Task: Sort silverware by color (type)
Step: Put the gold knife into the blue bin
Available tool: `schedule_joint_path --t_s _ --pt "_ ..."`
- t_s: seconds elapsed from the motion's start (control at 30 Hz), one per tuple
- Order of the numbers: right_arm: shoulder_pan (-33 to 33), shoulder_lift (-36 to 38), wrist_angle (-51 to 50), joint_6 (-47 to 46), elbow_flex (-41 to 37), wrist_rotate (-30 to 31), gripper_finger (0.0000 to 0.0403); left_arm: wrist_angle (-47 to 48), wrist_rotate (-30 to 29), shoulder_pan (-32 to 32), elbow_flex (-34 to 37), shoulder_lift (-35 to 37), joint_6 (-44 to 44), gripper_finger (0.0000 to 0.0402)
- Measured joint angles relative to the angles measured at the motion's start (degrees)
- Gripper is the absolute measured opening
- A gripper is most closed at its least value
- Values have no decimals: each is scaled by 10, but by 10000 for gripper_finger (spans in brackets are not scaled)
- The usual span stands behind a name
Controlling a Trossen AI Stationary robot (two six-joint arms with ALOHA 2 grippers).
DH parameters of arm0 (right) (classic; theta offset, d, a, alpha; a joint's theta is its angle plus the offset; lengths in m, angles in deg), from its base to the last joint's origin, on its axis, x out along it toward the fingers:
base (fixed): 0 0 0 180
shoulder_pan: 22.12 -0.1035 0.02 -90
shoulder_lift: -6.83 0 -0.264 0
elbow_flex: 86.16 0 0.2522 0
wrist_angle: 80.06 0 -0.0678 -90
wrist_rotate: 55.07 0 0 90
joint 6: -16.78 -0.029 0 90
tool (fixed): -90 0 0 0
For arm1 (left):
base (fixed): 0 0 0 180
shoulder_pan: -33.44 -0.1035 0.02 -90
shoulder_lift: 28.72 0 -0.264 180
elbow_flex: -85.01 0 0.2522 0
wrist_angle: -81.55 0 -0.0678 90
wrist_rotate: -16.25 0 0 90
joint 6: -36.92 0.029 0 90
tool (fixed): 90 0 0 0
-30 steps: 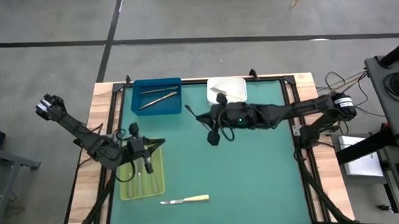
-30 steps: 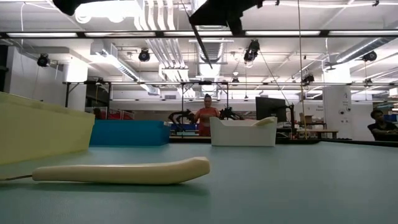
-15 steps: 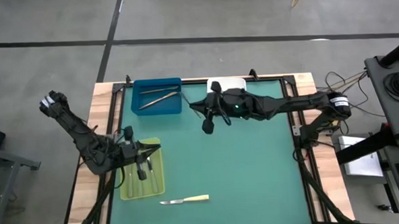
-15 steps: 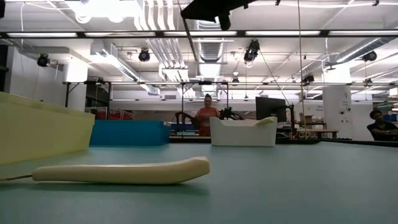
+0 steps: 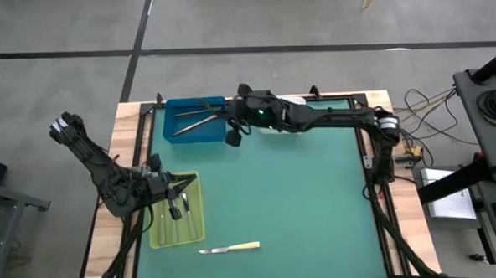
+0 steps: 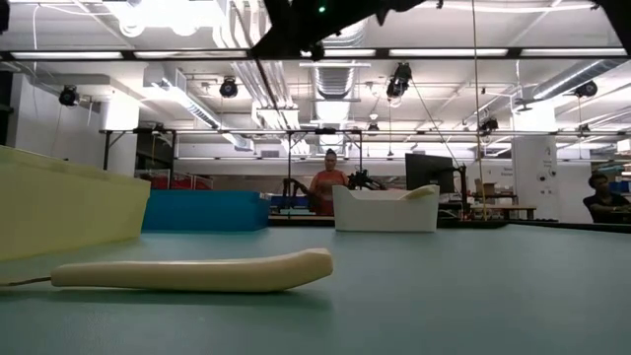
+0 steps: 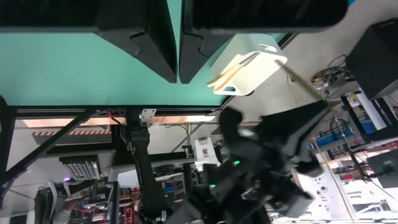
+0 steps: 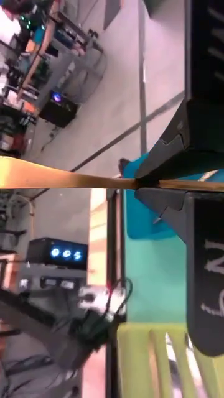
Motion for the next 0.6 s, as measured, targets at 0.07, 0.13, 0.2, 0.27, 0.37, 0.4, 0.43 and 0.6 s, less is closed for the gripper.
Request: schedule_joint_path --t_s 0.07,0.13,0.2,0.27,0.37,0.4,0.43,0.6 --pt "10 -23 -20 12 32 0 12 4 0 1 0 4 0 0" --pt "19 -48 -33 19 69 -9 12 11 0 1 0 8 0 0" --pt "29 -71 -52 22 102 -31 12 17 -1 2 0 11 -1 0" --pt "37 -95 -58 22 140 -46 12 21 -1 2 0 13 -2 0" --pt "49 -135 -84 26 197 -58 12 23 -1 4 0 14 -3 0" --pt "53 -147 -93 28 213 -60 12 24 -1 5 0 14 -3 0" --pt "56 -160 -103 32 226 -59 12 24 -1 6 0 15 -3 0" --pt "72 -213 -102 36 291 -82 12 25 -2 14 0 20 -3 0"
